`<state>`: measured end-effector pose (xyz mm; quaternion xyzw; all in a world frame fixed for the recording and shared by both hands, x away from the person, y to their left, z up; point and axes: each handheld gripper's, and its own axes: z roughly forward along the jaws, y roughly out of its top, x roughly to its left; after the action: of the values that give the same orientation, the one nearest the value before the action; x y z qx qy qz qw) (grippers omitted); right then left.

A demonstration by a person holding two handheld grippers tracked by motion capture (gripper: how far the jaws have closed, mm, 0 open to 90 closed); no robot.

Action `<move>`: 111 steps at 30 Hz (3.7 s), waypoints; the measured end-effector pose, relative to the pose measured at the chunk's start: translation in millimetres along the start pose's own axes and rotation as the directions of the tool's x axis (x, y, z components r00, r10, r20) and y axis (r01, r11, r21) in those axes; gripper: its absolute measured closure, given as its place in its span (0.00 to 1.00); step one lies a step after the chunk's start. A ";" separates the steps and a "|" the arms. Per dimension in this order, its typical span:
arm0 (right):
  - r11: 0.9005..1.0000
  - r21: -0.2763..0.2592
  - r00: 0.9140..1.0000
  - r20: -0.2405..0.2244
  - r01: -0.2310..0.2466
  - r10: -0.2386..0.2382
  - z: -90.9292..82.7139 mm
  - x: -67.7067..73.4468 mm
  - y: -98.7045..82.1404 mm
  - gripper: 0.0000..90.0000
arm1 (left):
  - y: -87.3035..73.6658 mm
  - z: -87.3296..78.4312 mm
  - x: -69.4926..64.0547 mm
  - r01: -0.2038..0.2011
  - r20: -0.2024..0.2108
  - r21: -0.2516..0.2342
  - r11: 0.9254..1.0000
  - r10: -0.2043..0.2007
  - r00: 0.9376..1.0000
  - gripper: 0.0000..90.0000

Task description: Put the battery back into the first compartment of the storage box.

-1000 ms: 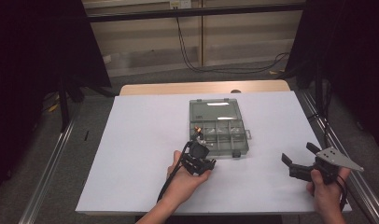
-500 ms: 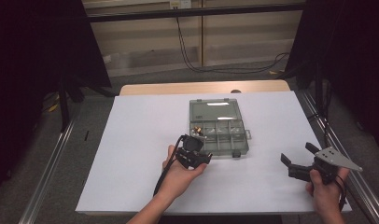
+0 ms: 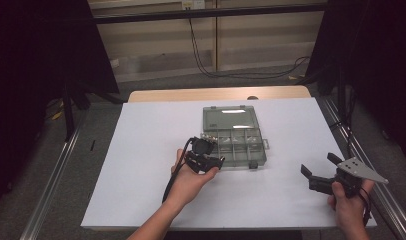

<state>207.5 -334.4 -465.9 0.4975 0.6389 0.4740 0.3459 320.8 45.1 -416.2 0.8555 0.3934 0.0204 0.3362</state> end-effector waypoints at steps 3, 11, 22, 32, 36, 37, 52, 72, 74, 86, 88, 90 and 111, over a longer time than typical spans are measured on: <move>1.000 0.000 1.000 0.000 0.001 -0.001 0.0 0.0 0.0 0.00 | 2.4 -0.6 2.3 0.002 0.000 -0.004 1.000 -0.002 1.000 0.86; 1.000 0.000 1.000 0.000 0.001 -0.001 0.3 0.2 -0.2 0.00 | 9.9 -0.1 8.0 0.016 0.001 -0.001 1.000 -0.016 1.000 0.86; 1.000 0.002 1.000 -0.001 0.002 -0.002 0.6 0.6 -0.2 0.00 | 19.9 -4.4 19.0 0.033 -0.006 -0.027 0.999 -0.033 0.999 0.86; 1.000 0.005 1.000 -0.003 0.000 0.000 1.0 0.8 -0.7 0.00 | 27.5 -2.5 32.0 0.066 -0.018 -0.042 0.997 -0.066 0.998 0.86; 1.000 0.006 1.000 -0.003 -0.002 0.002 1.0 0.6 -0.7 0.00 | 30.9 -1.0 38.0 0.074 -0.026 -0.040 0.996 -0.075 0.997 0.86; 1.000 0.006 1.000 -0.003 -0.002 0.002 1.1 0.6 -0.8 0.00 | 31.7 -0.7 39.2 0.080 -0.024 -0.041 0.996 -0.081 0.996 0.86; 1.000 0.006 1.000 -0.003 0.000 0.000 1.2 0.3 -1.0 0.00 | 39.3 12.2 52.4 0.111 -0.037 -0.051 0.993 -0.113 0.993 0.86; 1.000 0.007 1.000 -0.004 0.002 -0.002 1.4 -0.2 -1.5 0.00 | 45.0 35.7 72.0 0.180 -0.097 -0.090 0.980 -0.188 0.977 0.86; 1.000 0.007 1.000 -0.004 0.002 -0.002 1.4 -0.3 -1.5 0.00 | 44.9 38.0 72.8 0.186 -0.099 -0.085 0.979 -0.194 0.976 0.86; 1.000 0.005 1.000 0.001 -0.001 0.001 1.0 -1.6 -1.4 0.00 | 42.2 32.2 73.2 0.190 -0.081 -0.118 0.975 -0.200 0.976 0.65; 1.000 0.006 1.000 0.001 0.000 0.000 1.2 -1.2 -1.5 0.00 | 41.1 30.2 74.5 0.187 -0.068 -0.130 0.974 -0.197 0.978 0.62; 1.000 0.007 1.000 0.001 0.001 -0.001 1.2 -1.1 -1.8 0.00 | 40.1 28.1 75.7 0.184 -0.045 -0.130 0.974 -0.191 0.981 0.59; 1.000 0.007 1.000 -0.007 0.011 -0.011 4.0 4.5 0.8 0.00 | 35.1 25.0 80.9 0.167 0.027 -0.127 0.978 -0.165 0.986 0.01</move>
<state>210.2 -329.0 -466.2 0.4934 0.6445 0.4718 0.3445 407.2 70.3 -433.3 0.7964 0.4583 0.0106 0.3944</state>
